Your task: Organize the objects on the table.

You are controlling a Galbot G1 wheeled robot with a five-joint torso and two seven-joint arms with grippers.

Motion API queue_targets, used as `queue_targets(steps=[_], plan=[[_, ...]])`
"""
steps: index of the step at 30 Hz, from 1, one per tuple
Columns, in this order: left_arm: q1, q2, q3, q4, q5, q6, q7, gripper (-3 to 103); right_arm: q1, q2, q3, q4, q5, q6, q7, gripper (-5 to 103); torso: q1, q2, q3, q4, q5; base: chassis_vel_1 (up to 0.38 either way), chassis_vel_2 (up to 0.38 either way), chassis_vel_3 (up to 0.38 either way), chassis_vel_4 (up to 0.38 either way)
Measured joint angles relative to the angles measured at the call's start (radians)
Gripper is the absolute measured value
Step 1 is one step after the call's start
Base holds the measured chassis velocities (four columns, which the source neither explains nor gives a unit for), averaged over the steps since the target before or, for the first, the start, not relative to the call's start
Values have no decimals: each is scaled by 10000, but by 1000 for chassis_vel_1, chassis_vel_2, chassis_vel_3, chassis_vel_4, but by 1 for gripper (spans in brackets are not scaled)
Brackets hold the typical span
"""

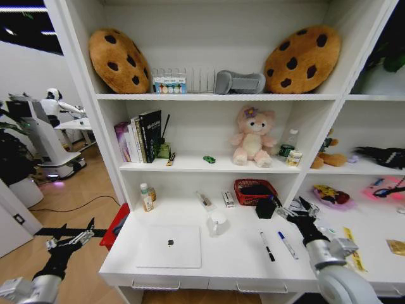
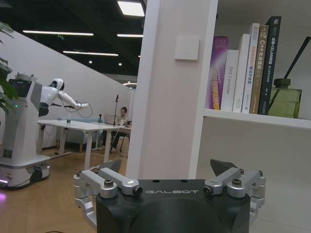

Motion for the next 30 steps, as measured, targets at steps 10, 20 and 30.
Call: queue_targets(steps=[10,20,30], plan=[[0,0,0,0,-1,-1,0,100,88,-393,-719,-1364,654,-707,-51,100,1,0,0,0,3,0,0,0,0],[0,0,1,0,0,-2,0,100,1358,-1402,-1905,-1163,2213,-4591,883,100,2,-1,1,2,0,0,0,0,0],[0,0,0,0,0,-2,0,100,2607,-1825,-2754,-1704,2916,-6289,1815,100,2,-1,1,1,1,0,0,0,0]])
